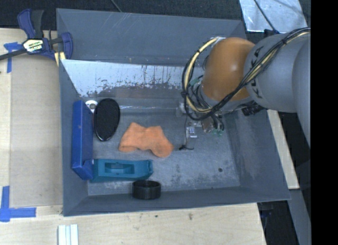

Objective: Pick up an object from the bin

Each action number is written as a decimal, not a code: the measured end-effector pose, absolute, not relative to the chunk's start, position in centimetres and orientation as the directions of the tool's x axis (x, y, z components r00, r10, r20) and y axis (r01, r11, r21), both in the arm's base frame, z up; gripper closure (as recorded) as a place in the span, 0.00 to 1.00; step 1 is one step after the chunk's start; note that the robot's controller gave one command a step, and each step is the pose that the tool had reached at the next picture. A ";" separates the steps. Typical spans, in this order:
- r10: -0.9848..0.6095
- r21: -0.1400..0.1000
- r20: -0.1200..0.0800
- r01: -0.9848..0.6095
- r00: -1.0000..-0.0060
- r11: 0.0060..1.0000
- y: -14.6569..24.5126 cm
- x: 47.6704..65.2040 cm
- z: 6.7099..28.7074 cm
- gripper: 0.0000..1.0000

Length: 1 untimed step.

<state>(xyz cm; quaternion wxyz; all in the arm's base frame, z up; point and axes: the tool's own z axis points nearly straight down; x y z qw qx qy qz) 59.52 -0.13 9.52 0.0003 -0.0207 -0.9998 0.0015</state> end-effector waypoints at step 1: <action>-0.077 0.003 -0.004 -0.077 -0.997 0.997 3.2 58.8 8.3 0.00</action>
Offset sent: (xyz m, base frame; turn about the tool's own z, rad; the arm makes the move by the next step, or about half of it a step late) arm -0.0077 0.0727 -0.0252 -0.1487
